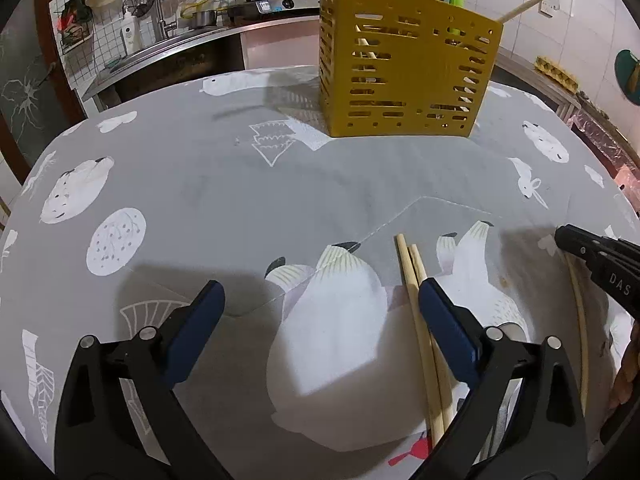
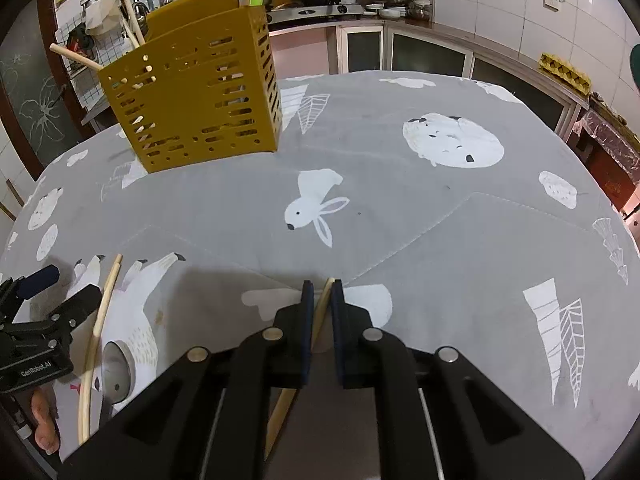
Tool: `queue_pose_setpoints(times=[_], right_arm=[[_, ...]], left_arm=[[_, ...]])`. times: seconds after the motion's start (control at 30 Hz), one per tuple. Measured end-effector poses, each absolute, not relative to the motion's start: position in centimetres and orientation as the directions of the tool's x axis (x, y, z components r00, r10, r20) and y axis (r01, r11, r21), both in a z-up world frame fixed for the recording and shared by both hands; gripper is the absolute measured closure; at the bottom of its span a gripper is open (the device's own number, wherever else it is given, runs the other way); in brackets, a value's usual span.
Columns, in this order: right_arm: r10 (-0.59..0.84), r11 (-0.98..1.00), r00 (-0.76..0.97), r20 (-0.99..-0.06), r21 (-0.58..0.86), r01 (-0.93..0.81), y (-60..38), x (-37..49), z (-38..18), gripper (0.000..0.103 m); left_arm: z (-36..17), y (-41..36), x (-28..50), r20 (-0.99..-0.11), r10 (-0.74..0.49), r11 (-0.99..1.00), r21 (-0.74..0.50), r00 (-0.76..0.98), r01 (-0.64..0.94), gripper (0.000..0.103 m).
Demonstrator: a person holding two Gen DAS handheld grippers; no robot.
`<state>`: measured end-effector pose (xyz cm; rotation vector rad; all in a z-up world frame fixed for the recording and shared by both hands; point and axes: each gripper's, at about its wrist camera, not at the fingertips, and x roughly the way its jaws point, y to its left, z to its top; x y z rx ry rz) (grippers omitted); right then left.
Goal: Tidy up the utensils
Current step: 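Close the right gripper on a chopstick while the left gripper approaches the chopstick pile, then position the left gripper around a wooden chopstick and close on it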
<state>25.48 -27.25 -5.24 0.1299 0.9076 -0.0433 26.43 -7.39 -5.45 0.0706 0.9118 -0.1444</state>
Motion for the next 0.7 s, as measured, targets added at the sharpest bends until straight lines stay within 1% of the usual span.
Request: queue_pose_setpoints(times=[0.2, 0.33, 0.4, 0.43, 0.47, 0.57, 0.7], right_arm=[[0.021, 0.991, 0.616, -0.788, 0.1, 0.093, -27.0, 25.6, -5.2, 0.094], [0.022, 0.99, 0.616, -0.788, 0.103, 0.096, -26.9, 25.7, -5.2, 0.094], [0.02, 0.99, 0.616, -0.788, 0.102, 0.098, -26.9, 25.7, -5.1, 0.094], [0.019, 0.99, 0.615, -0.788, 0.101, 0.099, -26.8, 25.8, -5.1, 0.094], [0.02, 0.99, 0.615, -0.788, 0.102, 0.098, -26.8, 25.8, -5.1, 0.094], [0.024, 0.99, 0.615, -0.788, 0.103, 0.093, -26.6, 25.8, -5.1, 0.094], [0.028, 0.99, 0.614, -0.789, 0.106, 0.092, -26.6, 25.8, -5.2, 0.094]], left_arm=[[-5.5, -8.5, 26.4, -0.792, -0.083, 0.986, 0.025, 0.606, 0.167, 0.013], [-5.6, -8.6, 27.0, -0.802, -0.131, 0.984, -0.031, 0.583, 0.178, 0.015], [-5.7, -9.0, 27.2, -0.807, -0.138, 0.983, -0.04, 0.574, 0.181, 0.017], [-5.7, -9.2, 27.2, -0.808, -0.134, 0.982, -0.033, 0.574, 0.183, 0.021], [-5.7, -9.7, 27.2, -0.808, -0.132, 0.981, -0.023, 0.574, 0.193, 0.026], [-5.6, -10.2, 27.1, -0.807, -0.135, 0.977, -0.011, 0.575, 0.214, 0.036], [-5.4, -9.3, 26.8, -0.807, -0.167, 0.975, -0.051, 0.567, 0.215, 0.038]])
